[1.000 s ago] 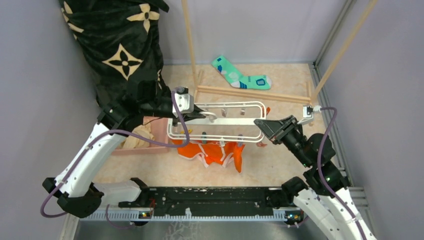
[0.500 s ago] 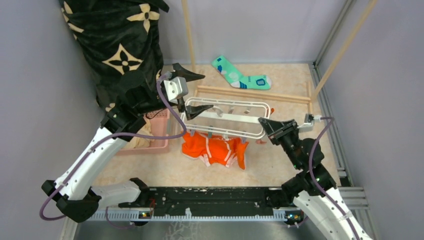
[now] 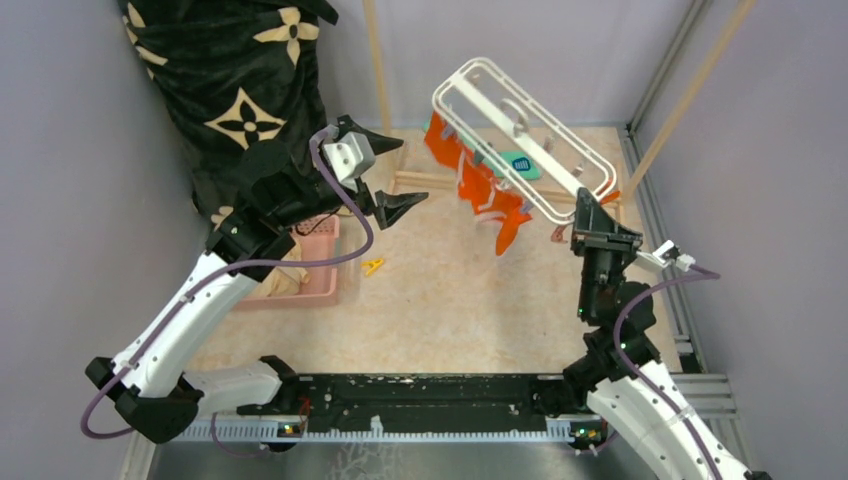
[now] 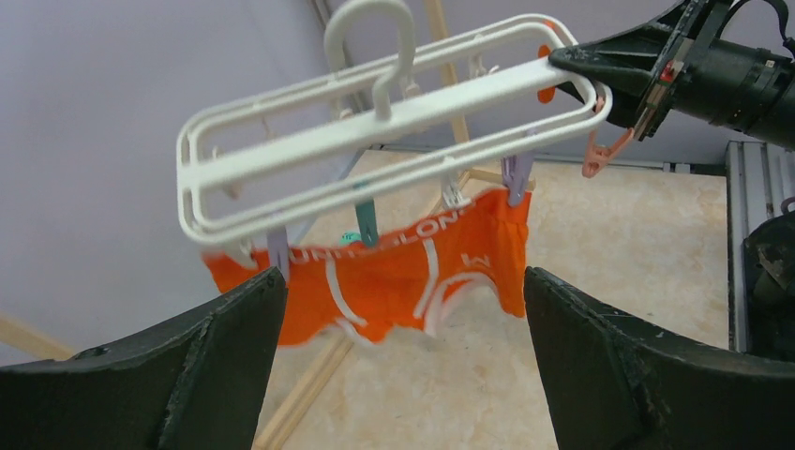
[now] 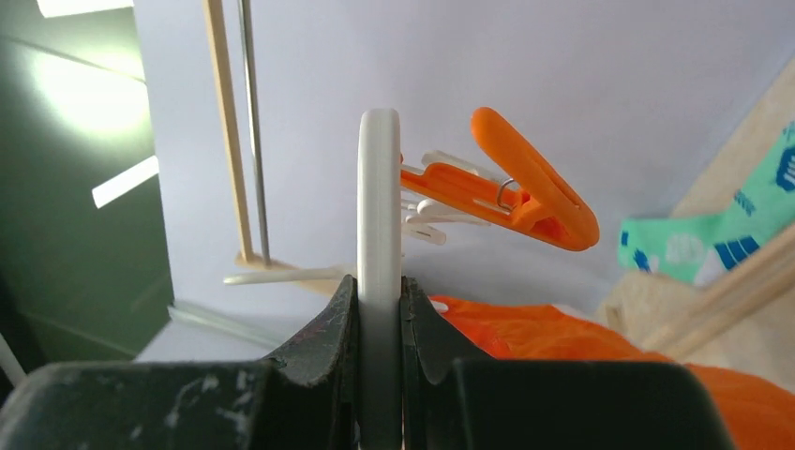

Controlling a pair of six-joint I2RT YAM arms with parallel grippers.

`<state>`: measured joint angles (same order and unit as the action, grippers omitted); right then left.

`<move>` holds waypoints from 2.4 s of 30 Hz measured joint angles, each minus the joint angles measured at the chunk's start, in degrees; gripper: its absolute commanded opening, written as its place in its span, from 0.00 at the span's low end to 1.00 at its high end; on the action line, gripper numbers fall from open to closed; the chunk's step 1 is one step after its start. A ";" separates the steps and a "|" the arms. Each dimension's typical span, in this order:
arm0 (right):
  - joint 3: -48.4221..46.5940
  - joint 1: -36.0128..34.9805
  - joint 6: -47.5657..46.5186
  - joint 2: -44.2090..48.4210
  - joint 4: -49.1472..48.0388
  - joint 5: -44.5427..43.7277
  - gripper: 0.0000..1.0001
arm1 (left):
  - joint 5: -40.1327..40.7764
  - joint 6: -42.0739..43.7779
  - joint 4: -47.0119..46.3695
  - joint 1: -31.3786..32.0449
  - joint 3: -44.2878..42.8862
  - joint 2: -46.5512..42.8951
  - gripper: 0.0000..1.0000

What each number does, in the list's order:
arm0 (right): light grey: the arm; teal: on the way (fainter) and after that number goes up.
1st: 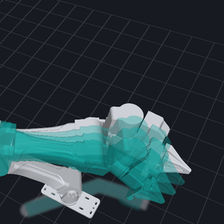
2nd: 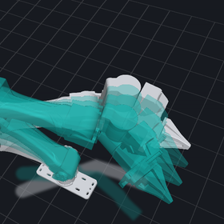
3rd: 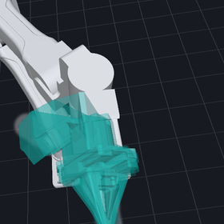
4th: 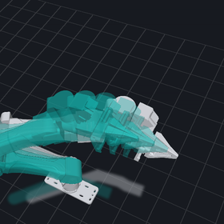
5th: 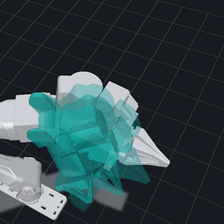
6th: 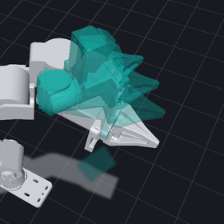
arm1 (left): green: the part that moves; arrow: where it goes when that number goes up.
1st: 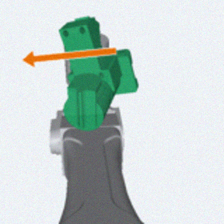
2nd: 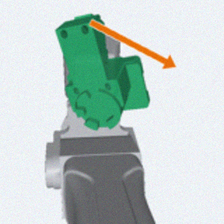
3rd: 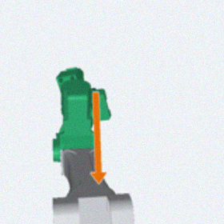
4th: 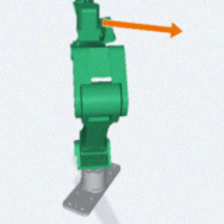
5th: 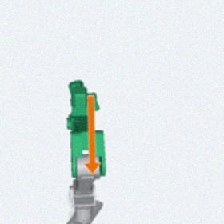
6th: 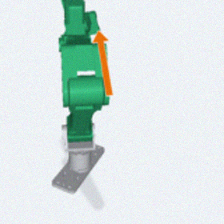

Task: Clip the underwear to the hanger
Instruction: Place the hanger at the clothesline.

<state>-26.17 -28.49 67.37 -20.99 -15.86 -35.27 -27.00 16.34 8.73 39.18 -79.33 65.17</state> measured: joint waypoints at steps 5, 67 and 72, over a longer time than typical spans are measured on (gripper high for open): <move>0.24 0.00 -0.83 -7.43 -14.82 -8.48 0.00 | 1.33 -1.95 0.33 0.00 -0.02 1.14 1.00; -22.08 4.35 -3.56 -57.44 -65.46 -24.22 0.00 | 8.83 -10.49 -3.04 0.00 11.58 0.48 1.00; -23.15 4.96 -2.54 -58.99 -65.48 -24.26 0.00 | 8.92 -10.23 -2.97 0.00 11.58 0.48 1.00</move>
<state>-49.32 -23.53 64.84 -79.99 -81.34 -59.53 -18.09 6.11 5.76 39.18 -67.75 65.65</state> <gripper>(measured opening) 0.132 0.998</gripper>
